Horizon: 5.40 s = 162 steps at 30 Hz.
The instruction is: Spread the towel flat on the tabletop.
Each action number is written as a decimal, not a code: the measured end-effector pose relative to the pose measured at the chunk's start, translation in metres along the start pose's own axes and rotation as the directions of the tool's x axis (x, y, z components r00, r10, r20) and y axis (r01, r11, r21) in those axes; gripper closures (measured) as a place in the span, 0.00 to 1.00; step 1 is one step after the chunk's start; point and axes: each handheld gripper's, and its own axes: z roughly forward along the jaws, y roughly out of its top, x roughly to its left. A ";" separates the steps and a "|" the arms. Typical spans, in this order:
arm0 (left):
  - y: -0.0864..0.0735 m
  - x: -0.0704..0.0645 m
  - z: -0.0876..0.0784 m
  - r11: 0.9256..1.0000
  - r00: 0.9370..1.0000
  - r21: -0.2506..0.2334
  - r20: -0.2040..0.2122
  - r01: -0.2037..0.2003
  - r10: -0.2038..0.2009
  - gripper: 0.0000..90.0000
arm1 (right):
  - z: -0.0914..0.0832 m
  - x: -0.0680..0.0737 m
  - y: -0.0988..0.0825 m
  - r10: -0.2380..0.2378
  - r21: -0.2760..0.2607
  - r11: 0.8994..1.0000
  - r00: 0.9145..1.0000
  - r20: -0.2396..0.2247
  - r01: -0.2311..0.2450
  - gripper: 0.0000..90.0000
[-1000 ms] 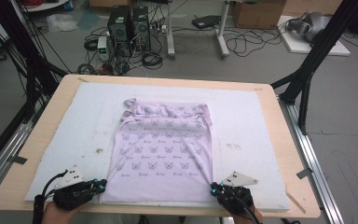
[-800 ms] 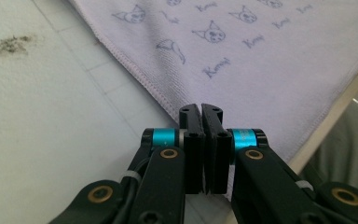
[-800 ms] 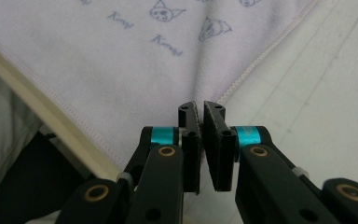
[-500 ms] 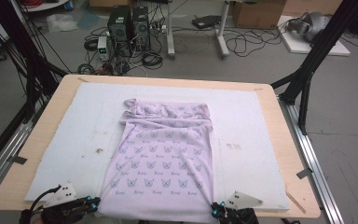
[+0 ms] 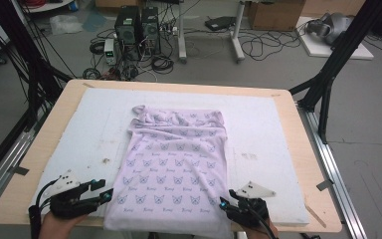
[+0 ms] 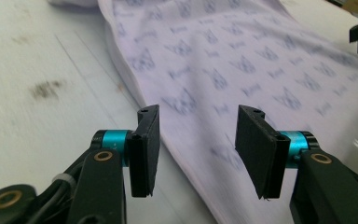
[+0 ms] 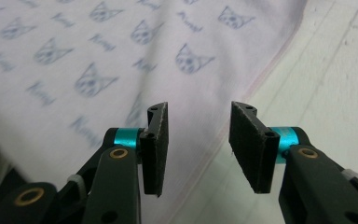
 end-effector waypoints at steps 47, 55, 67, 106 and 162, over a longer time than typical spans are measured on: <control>0.005 -0.001 0.007 1.000 1.000 0.027 0.007 0.007 -0.008 0.55 | -0.004 -0.007 0.002 0.001 0.015 1.000 0.999 -0.036 -0.001 0.68; 0.023 0.017 0.048 0.998 0.998 0.048 -0.044 0.041 -0.039 0.53 | 0.026 -0.026 0.025 0.022 0.001 1.000 0.999 0.023 -0.022 0.68; 0.016 0.006 0.063 0.988 0.992 0.144 -0.105 -0.053 0.069 0.96 | 0.031 -0.029 0.023 0.011 0.054 0.998 1.000 -0.023 -0.010 0.97; 0.036 0.035 0.062 0.997 0.998 0.058 -0.048 0.050 -0.047 0.52 | 0.038 -0.032 0.039 0.016 0.014 1.000 1.000 0.022 -0.017 0.60; 0.046 0.050 0.096 0.986 1.000 0.168 -0.027 0.016 -0.012 0.94 | 0.070 -0.047 0.063 -0.069 0.084 0.994 0.996 -0.058 0.074 0.98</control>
